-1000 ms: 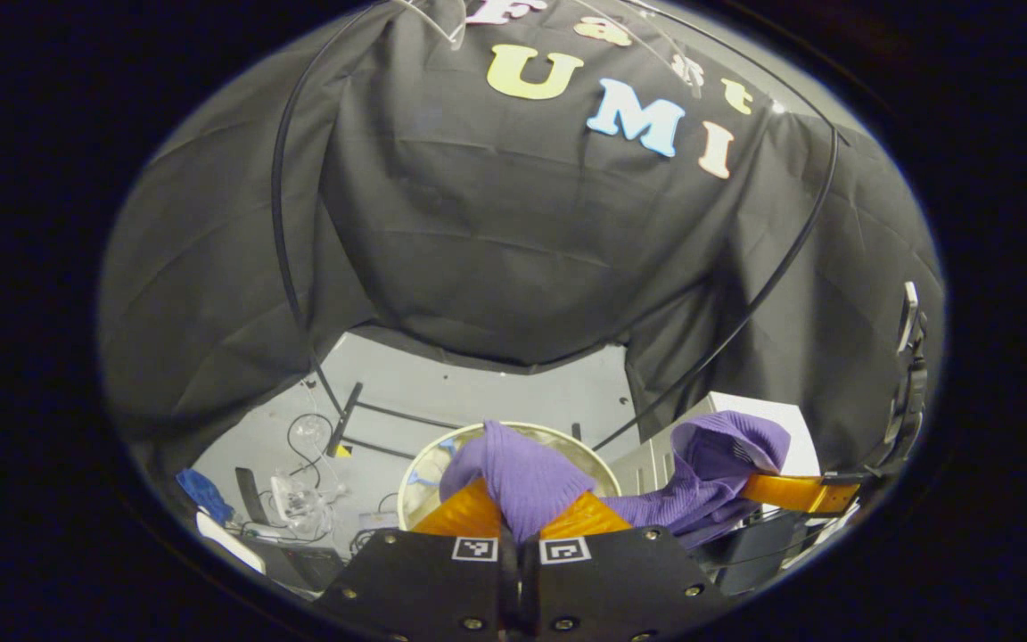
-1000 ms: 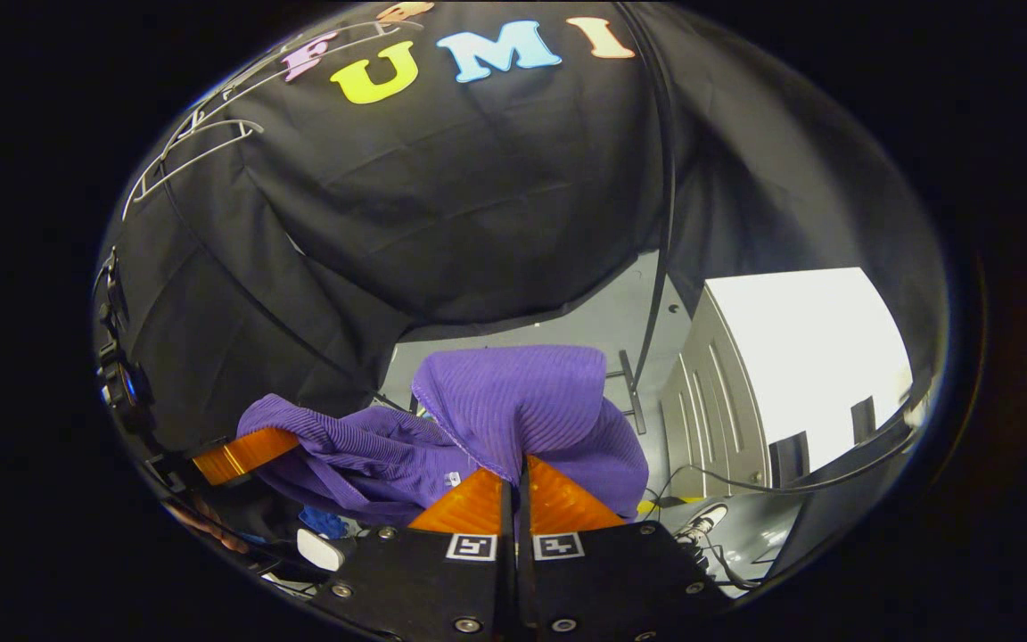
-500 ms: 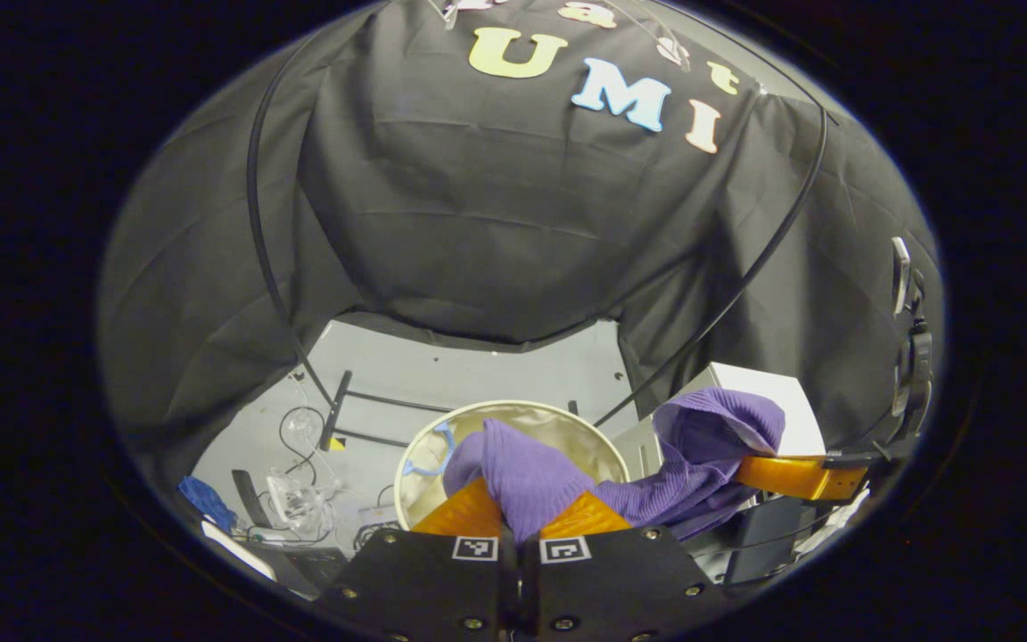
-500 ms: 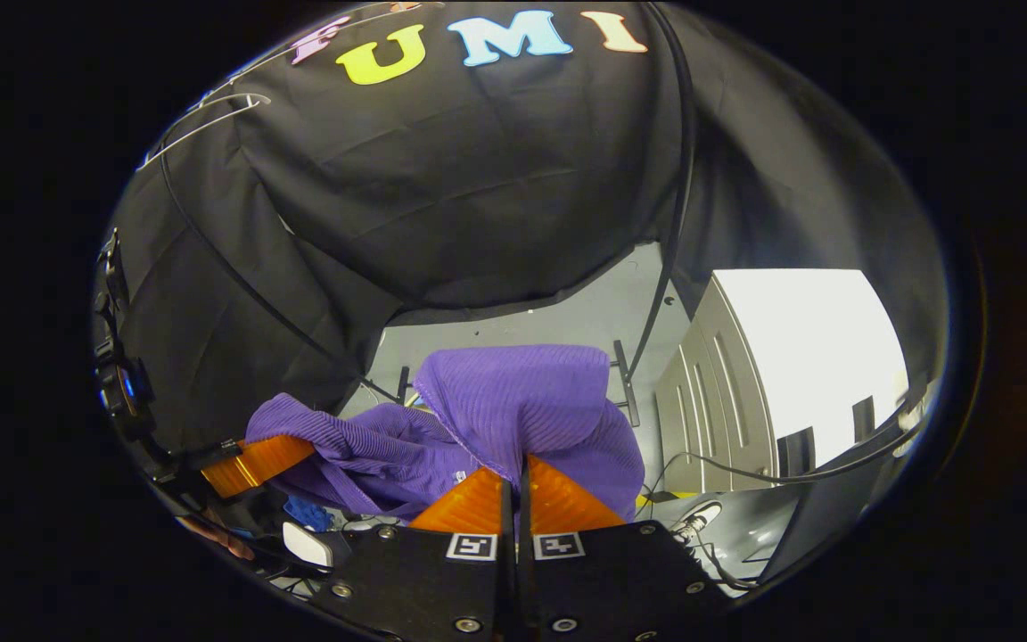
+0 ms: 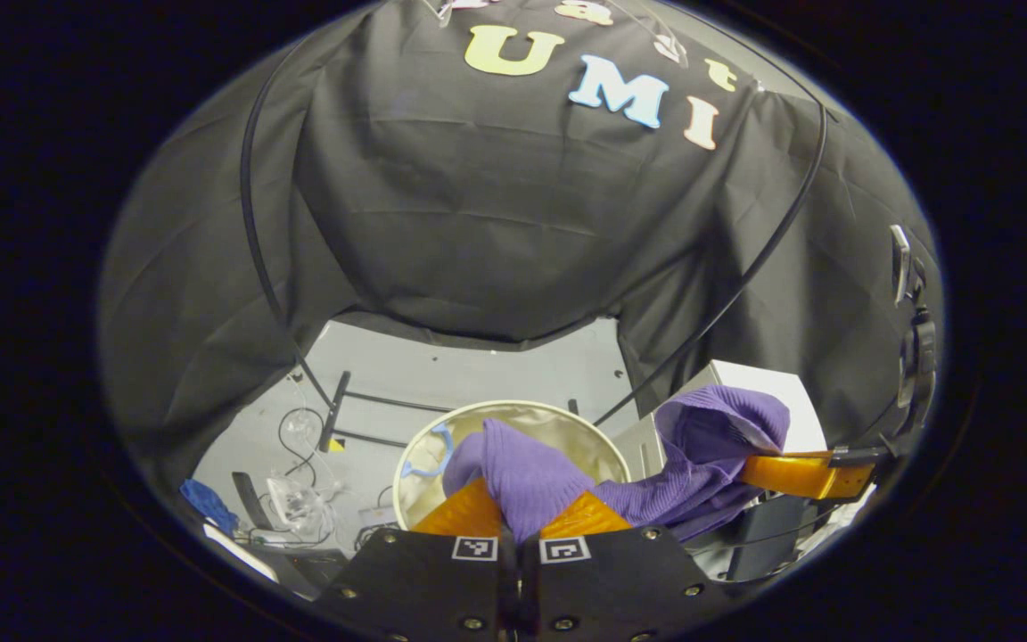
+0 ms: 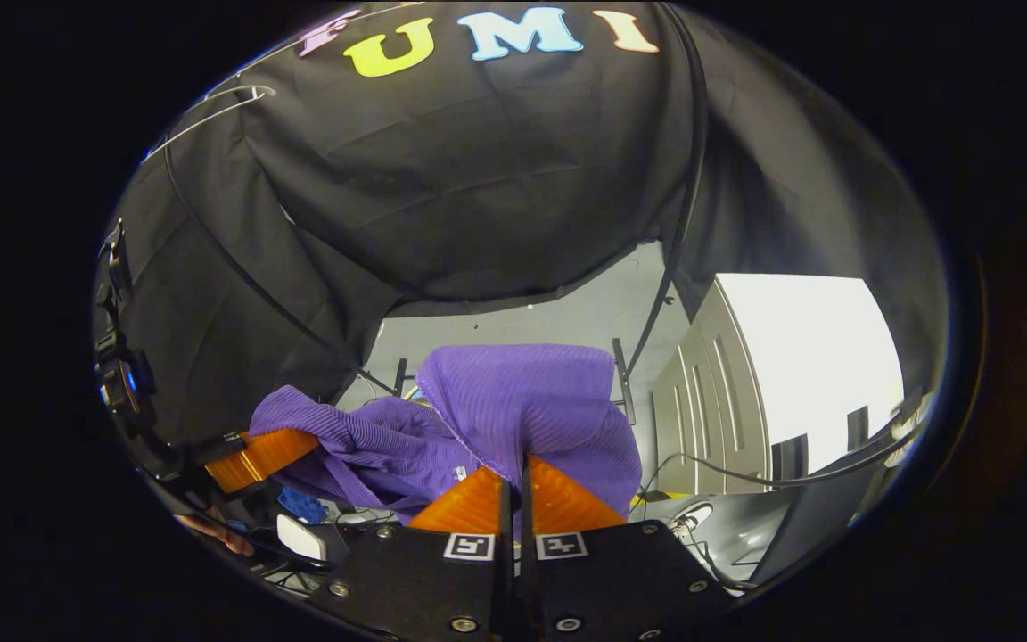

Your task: Grasp the clothes on the hanger with both hands and then place them into the laundry hamper below.

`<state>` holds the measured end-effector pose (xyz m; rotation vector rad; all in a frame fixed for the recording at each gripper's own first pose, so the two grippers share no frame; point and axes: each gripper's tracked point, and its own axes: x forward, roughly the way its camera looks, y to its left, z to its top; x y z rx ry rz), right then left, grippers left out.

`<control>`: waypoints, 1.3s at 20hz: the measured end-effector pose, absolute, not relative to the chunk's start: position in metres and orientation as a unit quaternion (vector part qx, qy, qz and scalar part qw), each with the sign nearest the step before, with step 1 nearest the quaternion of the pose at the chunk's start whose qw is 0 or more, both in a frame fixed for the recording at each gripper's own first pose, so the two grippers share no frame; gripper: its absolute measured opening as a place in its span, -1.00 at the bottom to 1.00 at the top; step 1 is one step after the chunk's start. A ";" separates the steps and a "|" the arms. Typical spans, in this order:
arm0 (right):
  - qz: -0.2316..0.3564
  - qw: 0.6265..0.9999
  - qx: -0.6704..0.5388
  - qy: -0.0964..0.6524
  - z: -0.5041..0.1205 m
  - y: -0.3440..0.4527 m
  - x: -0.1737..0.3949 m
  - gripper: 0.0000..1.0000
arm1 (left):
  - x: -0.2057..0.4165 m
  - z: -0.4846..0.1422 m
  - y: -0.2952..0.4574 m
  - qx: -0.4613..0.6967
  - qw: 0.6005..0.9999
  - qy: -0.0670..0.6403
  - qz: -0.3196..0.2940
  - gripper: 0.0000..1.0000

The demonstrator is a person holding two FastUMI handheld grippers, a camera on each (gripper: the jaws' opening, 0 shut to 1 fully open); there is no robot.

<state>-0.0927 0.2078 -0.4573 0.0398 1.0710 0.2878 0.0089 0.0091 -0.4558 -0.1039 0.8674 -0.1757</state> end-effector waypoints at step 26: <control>0.046 0.991 0.026 0.125 -0.157 -0.110 0.058 0.92 | -0.001 -0.118 -0.079 -0.038 0.987 0.099 0.122 0.97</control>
